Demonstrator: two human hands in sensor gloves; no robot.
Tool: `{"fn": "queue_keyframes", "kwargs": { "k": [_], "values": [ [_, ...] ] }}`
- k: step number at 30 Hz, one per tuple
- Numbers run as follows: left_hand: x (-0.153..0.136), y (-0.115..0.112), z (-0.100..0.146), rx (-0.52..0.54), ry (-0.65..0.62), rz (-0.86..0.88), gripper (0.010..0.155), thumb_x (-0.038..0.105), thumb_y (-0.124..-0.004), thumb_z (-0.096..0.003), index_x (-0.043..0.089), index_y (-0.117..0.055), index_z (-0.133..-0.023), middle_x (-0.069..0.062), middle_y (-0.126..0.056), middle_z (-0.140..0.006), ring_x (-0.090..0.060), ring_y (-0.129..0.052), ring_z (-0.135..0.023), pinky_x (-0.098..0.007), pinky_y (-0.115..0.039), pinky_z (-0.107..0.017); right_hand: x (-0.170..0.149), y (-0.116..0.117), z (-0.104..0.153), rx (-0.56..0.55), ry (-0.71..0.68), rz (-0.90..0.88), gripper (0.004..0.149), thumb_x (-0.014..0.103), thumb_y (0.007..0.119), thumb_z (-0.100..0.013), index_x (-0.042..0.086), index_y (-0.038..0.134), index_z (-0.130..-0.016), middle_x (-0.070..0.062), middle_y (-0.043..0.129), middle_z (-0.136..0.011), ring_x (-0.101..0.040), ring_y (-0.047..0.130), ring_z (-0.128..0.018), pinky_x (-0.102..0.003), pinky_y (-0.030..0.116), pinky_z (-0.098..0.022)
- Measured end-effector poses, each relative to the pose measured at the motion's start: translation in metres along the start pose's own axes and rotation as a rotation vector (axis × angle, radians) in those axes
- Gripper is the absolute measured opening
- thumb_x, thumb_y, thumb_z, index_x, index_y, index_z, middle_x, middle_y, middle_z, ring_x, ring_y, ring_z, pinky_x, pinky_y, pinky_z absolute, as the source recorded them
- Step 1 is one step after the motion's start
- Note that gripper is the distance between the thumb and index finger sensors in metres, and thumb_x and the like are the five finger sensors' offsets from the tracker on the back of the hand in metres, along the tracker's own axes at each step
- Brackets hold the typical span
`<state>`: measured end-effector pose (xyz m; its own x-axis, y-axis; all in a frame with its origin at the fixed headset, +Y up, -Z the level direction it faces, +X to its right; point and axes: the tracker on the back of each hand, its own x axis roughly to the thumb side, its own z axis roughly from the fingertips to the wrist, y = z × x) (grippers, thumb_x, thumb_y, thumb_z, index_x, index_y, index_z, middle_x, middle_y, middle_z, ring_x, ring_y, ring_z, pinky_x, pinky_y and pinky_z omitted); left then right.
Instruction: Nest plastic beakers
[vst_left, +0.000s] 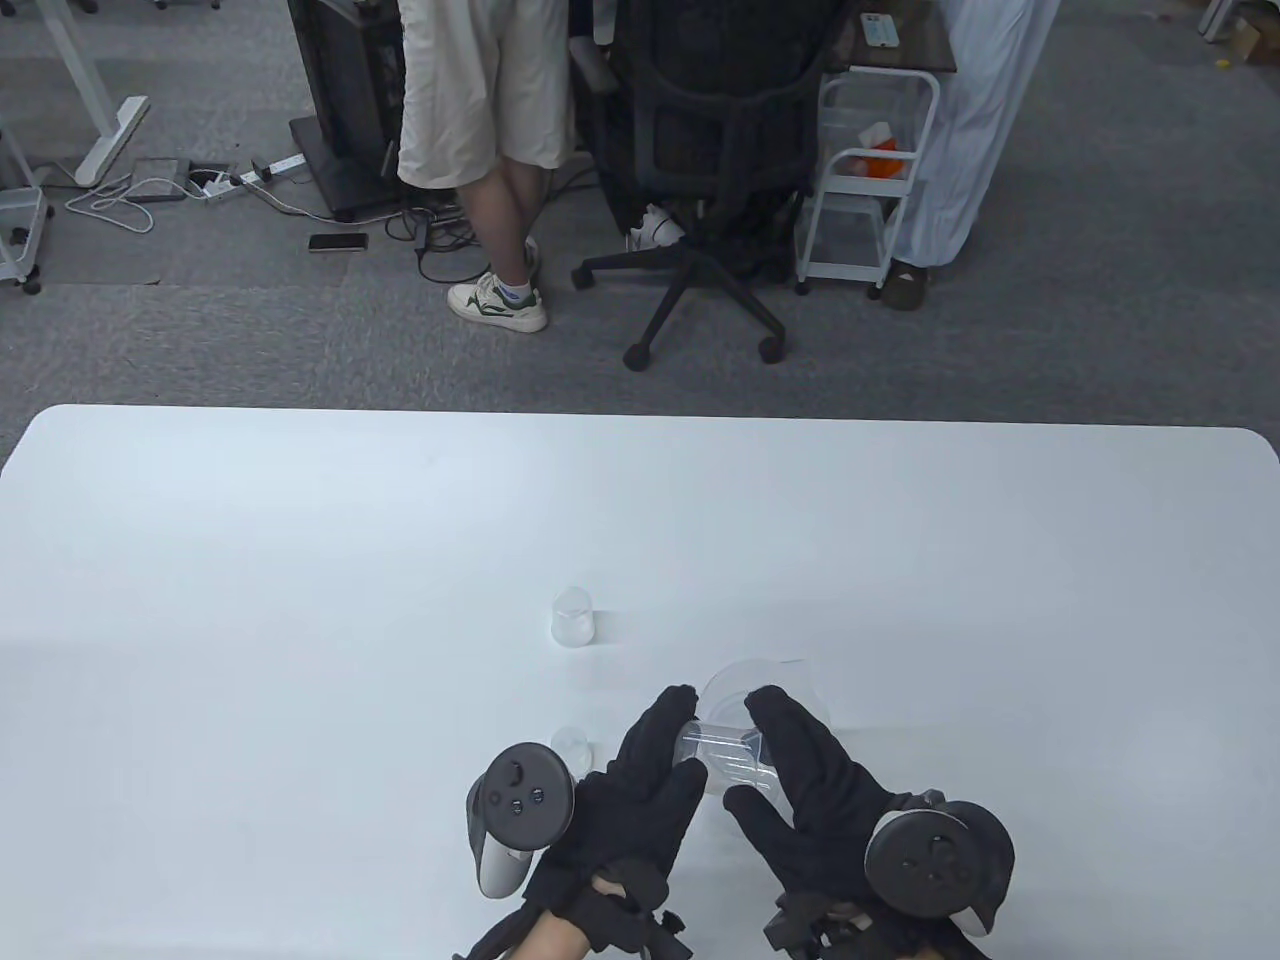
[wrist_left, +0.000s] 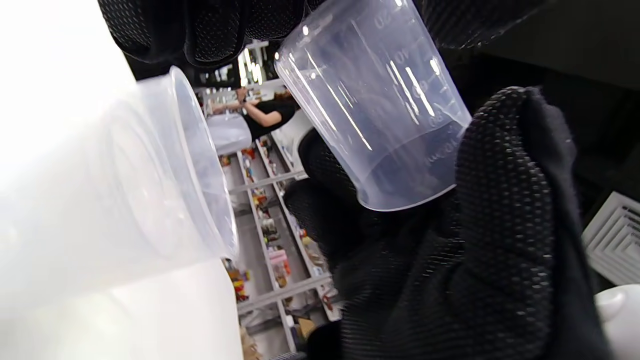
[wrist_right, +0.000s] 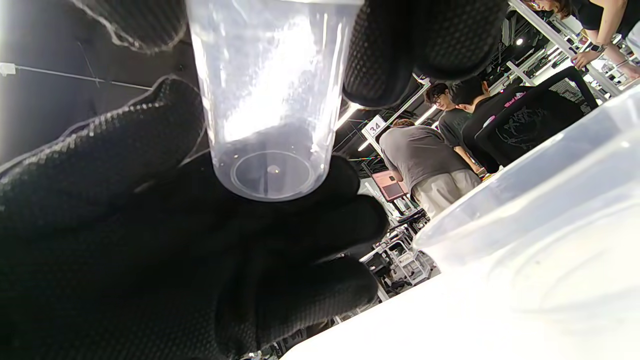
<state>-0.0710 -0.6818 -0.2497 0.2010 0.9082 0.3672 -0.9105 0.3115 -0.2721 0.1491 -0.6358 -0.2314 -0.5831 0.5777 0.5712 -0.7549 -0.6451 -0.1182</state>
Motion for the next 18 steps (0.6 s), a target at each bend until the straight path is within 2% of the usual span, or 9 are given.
{"fn": "queue_keyframes", "kwargs": {
  "k": [7, 10, 18],
  "values": [
    [-0.004, 0.008, 0.005, 0.054, -0.007, -0.259, 0.071, 0.051, -0.059, -0.0496, 0.014, -0.040, -0.107, -0.022, -0.042, -0.111, -0.055, -0.059, -0.098, -0.062, -0.062, -0.065, -0.006, -0.005, -0.018, 0.040, 0.045, 0.134, 0.074, 0.052, 0.073, -0.049, 0.010, 0.045, -0.103, -0.019, 0.062, -0.108, -0.036, 0.084, -0.080, -0.052, 0.073, -0.058],
    [-0.007, 0.008, 0.005, 0.047, 0.005, -0.387, 0.071, 0.051, -0.059, -0.0494, 0.014, -0.041, -0.107, -0.022, -0.041, -0.111, -0.054, -0.058, -0.099, -0.063, -0.061, -0.066, -0.009, -0.004, -0.026, 0.073, 0.071, 0.197, 0.074, 0.051, 0.074, -0.049, 0.010, 0.044, -0.104, -0.019, 0.061, -0.109, -0.037, 0.082, -0.082, -0.053, 0.071, -0.059],
    [-0.014, 0.007, 0.005, 0.030, 0.030, -0.431, 0.071, 0.051, -0.059, -0.0491, 0.014, -0.041, -0.107, -0.022, -0.041, -0.111, -0.055, -0.057, -0.099, -0.064, -0.059, -0.066, -0.022, 0.005, -0.036, 0.170, 0.129, 0.392, 0.073, 0.049, 0.075, -0.049, 0.012, 0.045, -0.104, -0.017, 0.059, -0.111, -0.039, 0.076, -0.086, -0.054, 0.065, -0.063]
  ]
}}
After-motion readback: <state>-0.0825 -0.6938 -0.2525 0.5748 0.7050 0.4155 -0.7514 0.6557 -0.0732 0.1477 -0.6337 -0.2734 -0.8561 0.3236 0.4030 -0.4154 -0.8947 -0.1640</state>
